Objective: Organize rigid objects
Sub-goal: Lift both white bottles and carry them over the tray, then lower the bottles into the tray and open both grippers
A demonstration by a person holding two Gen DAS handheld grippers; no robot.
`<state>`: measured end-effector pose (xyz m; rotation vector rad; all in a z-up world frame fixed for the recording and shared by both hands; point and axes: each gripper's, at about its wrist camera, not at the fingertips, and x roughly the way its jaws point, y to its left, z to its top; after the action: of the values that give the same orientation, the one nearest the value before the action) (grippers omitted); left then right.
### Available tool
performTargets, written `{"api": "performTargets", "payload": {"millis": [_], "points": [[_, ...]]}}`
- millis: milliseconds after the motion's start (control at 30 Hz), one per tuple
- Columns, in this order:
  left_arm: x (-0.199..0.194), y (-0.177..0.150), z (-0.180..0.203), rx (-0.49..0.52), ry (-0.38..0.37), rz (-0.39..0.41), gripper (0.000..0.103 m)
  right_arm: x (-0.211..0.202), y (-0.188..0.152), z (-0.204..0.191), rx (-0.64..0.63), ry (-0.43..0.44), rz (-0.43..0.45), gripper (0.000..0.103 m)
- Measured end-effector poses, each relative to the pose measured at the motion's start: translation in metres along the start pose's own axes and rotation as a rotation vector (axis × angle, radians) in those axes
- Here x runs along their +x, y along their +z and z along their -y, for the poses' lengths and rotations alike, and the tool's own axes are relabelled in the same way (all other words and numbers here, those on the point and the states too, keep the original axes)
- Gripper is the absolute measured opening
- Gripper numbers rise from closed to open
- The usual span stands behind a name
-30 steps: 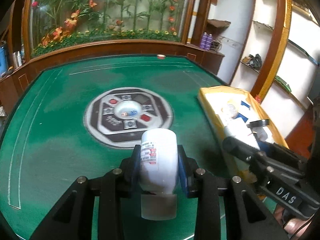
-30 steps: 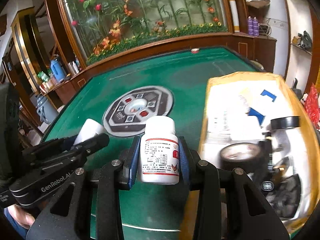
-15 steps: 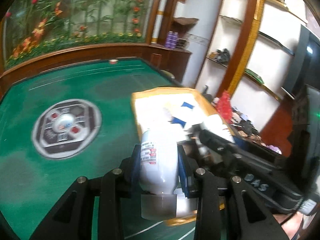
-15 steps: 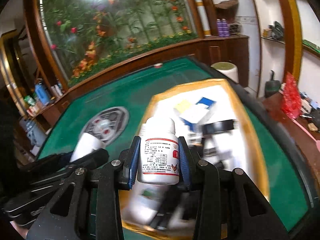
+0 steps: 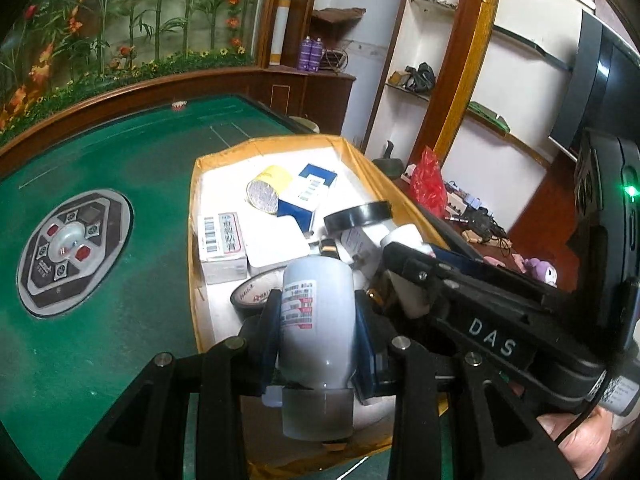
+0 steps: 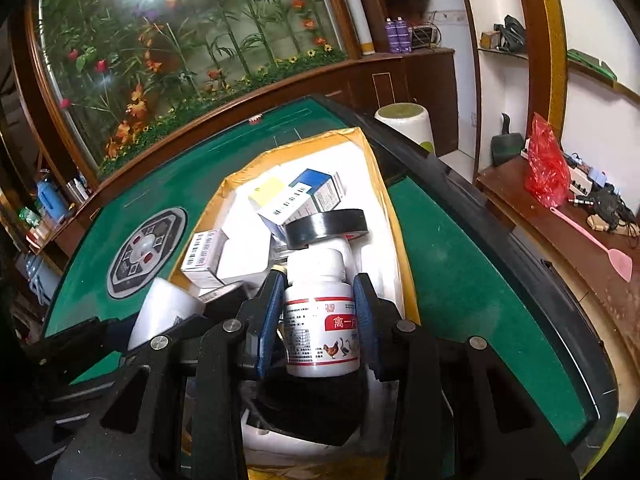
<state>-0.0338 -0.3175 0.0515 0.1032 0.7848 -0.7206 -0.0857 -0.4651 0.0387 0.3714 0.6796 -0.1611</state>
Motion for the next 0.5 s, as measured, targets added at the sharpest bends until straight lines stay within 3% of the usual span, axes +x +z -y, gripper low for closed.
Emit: {"api": "performTargets", "payload": {"millis": [333, 400, 500], "points": [[0.006, -0.007, 0.007, 0.040, -0.012, -0.008, 0.036, 0.009, 0.000, 0.001, 0.012, 0.005, 0.002, 0.036], [0.005, -0.009, 0.009, 0.048, -0.005, 0.001, 0.039, 0.015, -0.002, 0.000, 0.007, -0.006, -0.014, 0.036], [0.004, -0.012, 0.010, 0.058, 0.004, 0.003, 0.054, 0.013, -0.002, -0.003, 0.005, -0.005, -0.009, 0.036]]}}
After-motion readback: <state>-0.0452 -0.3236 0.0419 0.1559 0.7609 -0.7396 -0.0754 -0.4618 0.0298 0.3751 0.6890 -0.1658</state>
